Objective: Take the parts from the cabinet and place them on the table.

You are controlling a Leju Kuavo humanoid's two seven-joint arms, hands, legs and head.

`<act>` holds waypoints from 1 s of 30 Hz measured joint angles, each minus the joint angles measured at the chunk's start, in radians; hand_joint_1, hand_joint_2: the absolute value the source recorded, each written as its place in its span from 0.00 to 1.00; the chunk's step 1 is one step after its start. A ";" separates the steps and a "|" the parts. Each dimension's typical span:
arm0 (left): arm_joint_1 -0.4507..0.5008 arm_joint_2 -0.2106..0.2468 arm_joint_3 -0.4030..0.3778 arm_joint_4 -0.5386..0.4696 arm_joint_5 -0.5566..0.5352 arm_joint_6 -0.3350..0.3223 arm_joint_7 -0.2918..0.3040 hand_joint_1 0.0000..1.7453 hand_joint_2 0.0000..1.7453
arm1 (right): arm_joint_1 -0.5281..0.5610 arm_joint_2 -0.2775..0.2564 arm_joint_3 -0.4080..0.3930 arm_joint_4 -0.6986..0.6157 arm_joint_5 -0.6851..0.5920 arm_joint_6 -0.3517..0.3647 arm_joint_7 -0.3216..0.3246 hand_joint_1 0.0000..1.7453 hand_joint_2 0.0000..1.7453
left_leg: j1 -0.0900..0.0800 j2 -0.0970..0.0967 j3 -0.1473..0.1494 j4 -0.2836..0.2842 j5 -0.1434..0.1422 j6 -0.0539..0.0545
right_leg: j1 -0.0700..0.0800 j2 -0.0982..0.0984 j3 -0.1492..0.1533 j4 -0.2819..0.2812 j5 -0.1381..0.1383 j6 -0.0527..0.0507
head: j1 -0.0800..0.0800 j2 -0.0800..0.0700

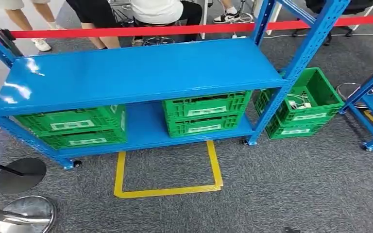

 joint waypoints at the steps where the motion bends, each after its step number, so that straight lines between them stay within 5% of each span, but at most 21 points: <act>1: 0.005 0.000 0.000 0.000 0.000 0.002 0.000 1.00 1.00 | 0.001 0.000 0.000 0.000 0.003 0.000 0.012 0.00 1.00 | -0.004 0.000 -0.008 0.005 0.005 0.008 | -0.002 0.000 -0.002 -0.004 0.010 0.005 | 0.000 0.000; 2: 0.010 0.000 0.000 0.000 0.004 0.003 0.000 1.00 1.00 | 0.006 -0.001 0.000 0.000 0.004 0.001 0.021 0.00 1.00 | 0.000 0.003 -0.019 0.004 0.016 0.020 | -0.003 0.001 -0.008 -0.004 0.018 0.011 | -0.001 0.000; 3: 0.012 0.000 0.000 0.000 0.010 0.001 0.000 1.00 1.00 | 0.008 -0.001 0.000 0.000 0.005 0.002 0.025 0.00 1.00 | 0.002 0.005 -0.030 0.004 0.023 0.028 | -0.006 0.001 -0.016 0.006 -0.009 0.016 | -0.002 0.000; 5: 0.022 -0.002 0.000 -0.001 0.011 -0.007 0.000 1.00 1.00 | 0.013 0.000 0.001 0.000 0.009 0.007 0.028 0.00 1.00 | 0.001 0.004 -0.055 0.003 0.044 0.040 | -0.008 0.002 -0.049 0.112 -0.136 0.028 | 0.008 0.000; 7: 0.033 -0.006 0.002 -0.001 0.015 -0.014 0.000 1.00 1.00 | 0.011 0.001 0.002 0.001 0.014 0.013 0.025 0.00 1.00 | -0.002 0.005 -0.083 0.004 0.068 0.041 | -0.009 0.002 -0.081 0.268 -0.213 0.032 | 0.010 0.000; 9: 0.042 -0.010 0.004 -0.001 0.017 -0.031 0.000 1.00 1.00 | 0.011 0.001 0.006 0.001 0.018 0.014 0.021 0.00 1.00 | -0.004 0.005 -0.110 0.006 0.089 0.039 | -0.009 0.002 -0.070 0.323 -0.164 0.030 | 0.010 0.000; 11: 0.050 -0.011 0.009 -0.002 0.006 -0.043 0.000 1.00 1.00 | 0.010 0.001 0.008 0.001 0.012 0.019 0.014 0.00 1.00 | -0.006 0.004 -0.134 0.006 0.110 0.034 | -0.009 0.002 0.020 0.222 -0.090 0.021 | 0.011 0.000; 12: 0.051 -0.013 0.013 -0.003 -0.002 -0.050 0.000 1.00 1.00 | 0.006 0.001 0.008 0.001 0.000 0.019 0.012 0.00 1.00 | -0.006 0.003 -0.141 0.007 0.119 0.031 | -0.008 0.003 0.095 0.123 -0.091 0.014 | 0.010 0.000; 13: 0.054 -0.017 0.019 -0.006 -0.006 -0.058 0.000 1.00 1.00 | -0.001 0.000 0.007 0.000 -0.014 0.019 0.011 0.00 1.00 | -0.009 0.003 -0.145 0.008 0.126 0.025 | -0.005 0.003 0.169 0.018 -0.139 0.008 | 0.011 0.000; 14: 0.055 -0.020 0.027 -0.010 -0.006 -0.068 0.000 1.00 1.00 | -0.007 0.001 0.007 0.000 -0.023 0.019 0.007 0.00 1.00 | -0.011 0.005 -0.146 0.011 0.130 0.020 | -0.003 0.003 0.208 -0.046 -0.162 0.008 | 0.008 0.000; 17: 0.061 -0.032 0.043 -0.021 0.000 -0.099 0.000 1.00 1.00 | -0.014 0.001 0.007 0.000 -0.011 0.024 -0.003 0.00 1.00 | -0.007 0.006 -0.146 -0.002 0.152 0.001 | 0.003 0.003 0.184 -0.048 -0.156 -0.008 | 0.008 0.000; 18: 0.066 -0.035 0.049 -0.025 0.000 -0.108 0.000 1.00 1.00 | -0.015 0.003 0.007 0.001 -0.005 0.027 -0.008 0.00 1.00 | -0.008 0.006 -0.149 -0.003 0.135 0.012 | -0.001 0.002 0.183 -0.054 -0.158 0.002 | 0.009 0.000; 19: 0.066 -0.037 0.056 -0.028 -0.001 -0.113 0.000 1.00 1.00 | -0.016 0.003 0.008 0.000 -0.001 0.029 -0.010 0.00 1.00 | -0.011 0.005 -0.153 -0.002 0.108 0.035 | -0.003 0.002 0.177 -0.053 -0.151 0.006 | 0.005 0.000; 21: 0.068 -0.039 0.061 -0.028 -0.006 -0.120 0.000 1.00 1.00 | -0.018 0.003 0.008 0.000 -0.002 0.034 -0.014 0.00 1.00 | -0.011 0.005 -0.155 -0.004 0.099 0.038 | -0.002 0.000 0.172 -0.053 -0.139 -0.010 | 0.005 0.000; 23: 0.071 -0.045 0.065 -0.028 -0.018 -0.126 0.000 1.00 1.00 | -0.020 0.004 0.008 0.000 0.001 0.039 -0.018 0.00 1.00 | -0.011 0.005 -0.156 -0.008 0.125 0.064 | 0.002 -0.001 0.169 -0.052 -0.133 -0.015 | 0.005 0.000; 24: 0.072 -0.046 0.068 -0.028 -0.023 -0.128 0.000 1.00 1.00 | -0.020 0.004 0.009 0.001 0.008 0.042 -0.019 0.00 1.00 | -0.010 0.004 -0.155 -0.016 0.172 0.078 | 0.006 0.000 0.168 -0.050 -0.132 -0.016 | 0.005 0.000; 25: 0.072 -0.049 0.069 -0.028 -0.027 -0.130 0.000 1.00 1.00 | -0.019 0.005 0.011 0.001 0.014 0.042 -0.020 0.00 1.00 | -0.008 0.003 -0.158 -0.018 0.195 0.061 | 0.008 0.000 0.166 -0.047 -0.132 -0.017 | 0.006 0.000; 27: 0.072 -0.053 0.070 -0.028 -0.030 -0.132 0.000 1.00 1.00 | -0.019 0.009 0.016 0.001 0.020 0.042 -0.018 0.00 1.00 | -0.001 0.004 -0.160 -0.025 0.197 -0.003 | 0.009 0.000 0.156 -0.042 -0.131 -0.019 | 0.005 0.000; 30: 0.073 -0.060 0.072 -0.028 -0.024 -0.143 0.000 1.00 1.00 | -0.018 0.013 0.019 0.001 0.021 0.041 -0.009 0.00 1.00 | -0.001 0.004 -0.168 -0.023 0.193 -0.005 | 0.007 -0.001 0.152 -0.042 -0.130 -0.018 | 0.006 0.000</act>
